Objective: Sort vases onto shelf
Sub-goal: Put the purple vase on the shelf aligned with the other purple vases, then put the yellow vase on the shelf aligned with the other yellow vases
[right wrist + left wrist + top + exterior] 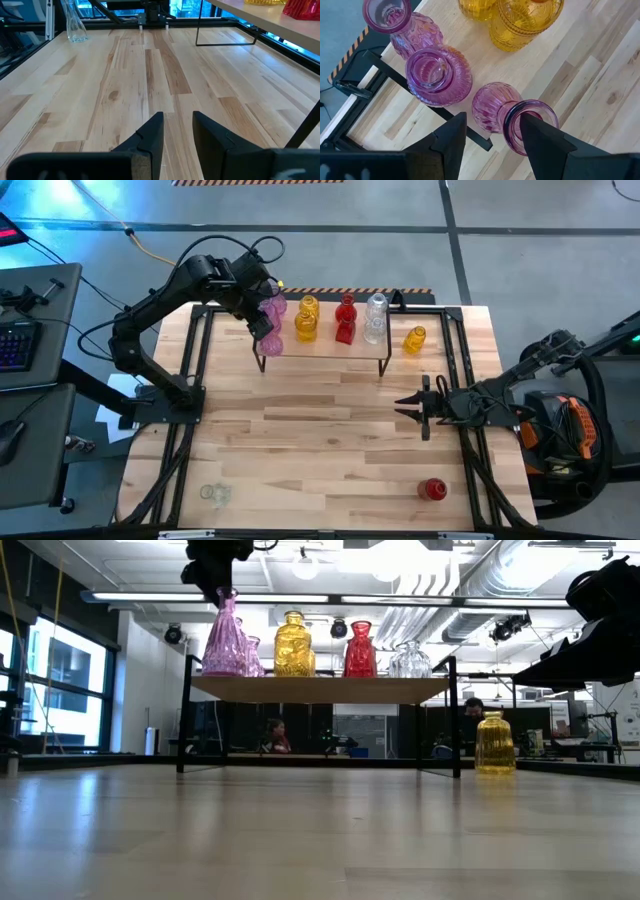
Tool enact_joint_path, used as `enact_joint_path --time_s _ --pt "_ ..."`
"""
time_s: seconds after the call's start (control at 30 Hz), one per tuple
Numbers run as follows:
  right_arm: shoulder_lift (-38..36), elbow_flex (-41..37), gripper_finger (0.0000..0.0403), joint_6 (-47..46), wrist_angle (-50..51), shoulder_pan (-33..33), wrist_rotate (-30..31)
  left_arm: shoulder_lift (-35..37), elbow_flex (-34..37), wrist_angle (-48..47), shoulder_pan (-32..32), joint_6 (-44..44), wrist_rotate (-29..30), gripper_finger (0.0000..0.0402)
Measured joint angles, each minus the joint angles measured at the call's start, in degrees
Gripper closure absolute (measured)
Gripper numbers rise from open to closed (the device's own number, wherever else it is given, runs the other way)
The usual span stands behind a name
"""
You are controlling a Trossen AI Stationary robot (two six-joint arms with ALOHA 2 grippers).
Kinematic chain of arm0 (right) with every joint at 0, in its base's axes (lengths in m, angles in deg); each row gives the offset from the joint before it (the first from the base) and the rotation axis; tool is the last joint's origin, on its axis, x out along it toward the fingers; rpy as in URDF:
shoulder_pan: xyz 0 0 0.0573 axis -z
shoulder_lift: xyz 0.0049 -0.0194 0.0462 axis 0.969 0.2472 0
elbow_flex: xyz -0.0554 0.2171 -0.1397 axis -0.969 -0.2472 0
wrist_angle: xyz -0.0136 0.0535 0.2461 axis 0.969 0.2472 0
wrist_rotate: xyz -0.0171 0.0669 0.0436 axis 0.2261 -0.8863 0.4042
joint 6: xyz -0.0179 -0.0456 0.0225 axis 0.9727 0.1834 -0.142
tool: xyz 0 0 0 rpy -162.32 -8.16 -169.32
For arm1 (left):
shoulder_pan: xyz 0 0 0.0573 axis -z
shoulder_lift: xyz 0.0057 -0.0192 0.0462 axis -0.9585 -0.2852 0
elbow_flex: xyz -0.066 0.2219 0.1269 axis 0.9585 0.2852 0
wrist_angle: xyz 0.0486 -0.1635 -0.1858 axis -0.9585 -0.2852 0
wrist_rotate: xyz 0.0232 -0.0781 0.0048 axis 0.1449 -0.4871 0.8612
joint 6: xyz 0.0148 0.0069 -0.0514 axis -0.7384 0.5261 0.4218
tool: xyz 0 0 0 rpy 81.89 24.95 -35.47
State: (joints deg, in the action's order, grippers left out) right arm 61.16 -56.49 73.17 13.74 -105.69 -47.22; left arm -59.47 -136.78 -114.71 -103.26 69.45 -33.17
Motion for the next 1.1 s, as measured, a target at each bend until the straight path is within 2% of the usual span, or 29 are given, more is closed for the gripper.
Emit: enact_joint_path --time_s 1.1 --pt "0.0 0.0 0.0315 0.0 0.0 0.0 0.0 0.6 -2.1 -0.5 -0.3 -0.6 0.0 0.0225"
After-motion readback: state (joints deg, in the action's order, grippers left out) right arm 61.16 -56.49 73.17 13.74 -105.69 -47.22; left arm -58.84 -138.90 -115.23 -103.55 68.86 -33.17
